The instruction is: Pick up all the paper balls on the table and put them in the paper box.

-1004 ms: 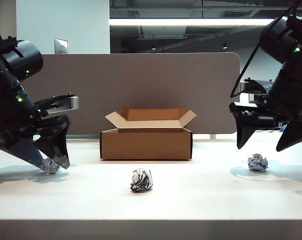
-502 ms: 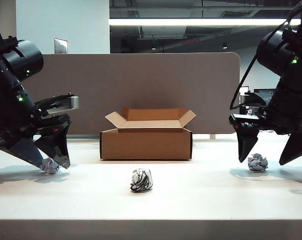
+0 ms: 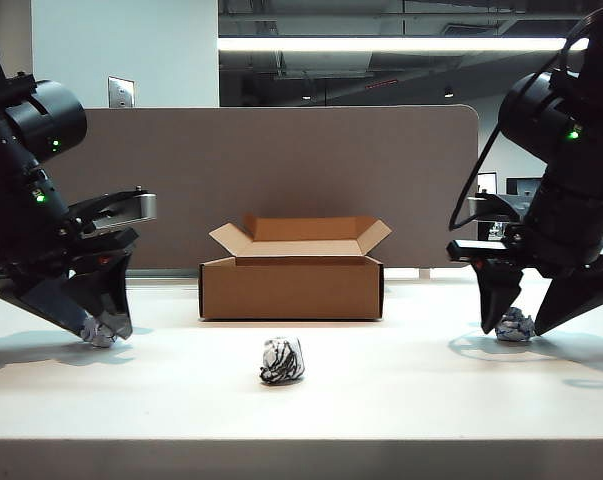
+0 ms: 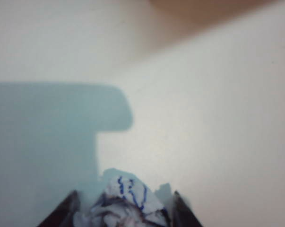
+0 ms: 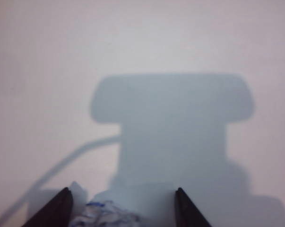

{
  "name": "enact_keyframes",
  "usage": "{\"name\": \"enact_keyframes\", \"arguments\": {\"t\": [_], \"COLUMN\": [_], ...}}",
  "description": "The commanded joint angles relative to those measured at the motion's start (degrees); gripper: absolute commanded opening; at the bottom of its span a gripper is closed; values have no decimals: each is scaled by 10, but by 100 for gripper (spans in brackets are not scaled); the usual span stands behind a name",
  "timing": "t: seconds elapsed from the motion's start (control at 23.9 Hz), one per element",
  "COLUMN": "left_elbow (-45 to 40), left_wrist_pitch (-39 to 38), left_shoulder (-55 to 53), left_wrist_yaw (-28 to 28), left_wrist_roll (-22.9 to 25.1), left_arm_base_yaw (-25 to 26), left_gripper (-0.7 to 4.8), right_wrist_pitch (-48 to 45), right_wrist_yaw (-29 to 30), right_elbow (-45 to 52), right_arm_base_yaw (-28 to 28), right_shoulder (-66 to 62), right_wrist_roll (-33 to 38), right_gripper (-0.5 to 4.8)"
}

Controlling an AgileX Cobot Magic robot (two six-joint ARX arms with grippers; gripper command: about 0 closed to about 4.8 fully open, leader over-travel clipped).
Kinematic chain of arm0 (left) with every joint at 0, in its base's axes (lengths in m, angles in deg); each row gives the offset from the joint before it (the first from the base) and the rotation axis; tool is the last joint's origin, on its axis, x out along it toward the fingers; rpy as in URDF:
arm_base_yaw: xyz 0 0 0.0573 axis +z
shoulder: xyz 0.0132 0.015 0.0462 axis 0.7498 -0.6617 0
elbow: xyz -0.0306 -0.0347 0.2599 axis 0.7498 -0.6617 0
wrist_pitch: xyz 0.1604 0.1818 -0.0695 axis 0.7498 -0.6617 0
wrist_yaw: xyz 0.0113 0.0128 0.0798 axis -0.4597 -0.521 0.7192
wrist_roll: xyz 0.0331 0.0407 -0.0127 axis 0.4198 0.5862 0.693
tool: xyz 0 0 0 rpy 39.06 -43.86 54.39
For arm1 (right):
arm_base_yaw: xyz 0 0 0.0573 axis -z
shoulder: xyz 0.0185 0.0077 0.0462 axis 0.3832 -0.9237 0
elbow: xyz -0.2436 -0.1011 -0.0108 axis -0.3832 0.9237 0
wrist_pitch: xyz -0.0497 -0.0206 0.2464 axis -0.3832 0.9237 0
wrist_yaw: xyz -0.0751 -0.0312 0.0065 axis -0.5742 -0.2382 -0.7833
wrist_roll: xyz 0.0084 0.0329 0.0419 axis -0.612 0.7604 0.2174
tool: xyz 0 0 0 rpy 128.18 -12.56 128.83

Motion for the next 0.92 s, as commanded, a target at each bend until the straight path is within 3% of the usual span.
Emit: {"name": "enact_keyframes", "arguments": {"t": [0.04,0.13,0.25,0.42,0.75,0.92], "left_elbow": [0,0,0,1,15,91], "left_wrist_pitch": [-10,-10,-10,-10,-27,-84], "left_shoulder": [0,0,0,0,9,19], "left_wrist_yaw": [-3,-3,-3,-3,-3,-3], "left_wrist_roll": [-2,-2,-2,-2,-4,-4], "left_arm_base_yaw": [-1,-1,-1,-1,-1,-1], "left_gripper": [262,216,205,148,147,147], "right_wrist_pitch": [22,24,24,24,30,52], "right_wrist_yaw": [11,10,10,10,10,12], "right_elbow": [2,2,2,2,-9,-58], "right_arm_base_yaw": [-7,-9,-9,-9,-9,-9], "right_shoulder": [-3,-3,-3,-3,-2,2], "right_wrist_roll": [2,2,2,2,-9,-9], "right_gripper": [241,198,147,147,147,147]}}
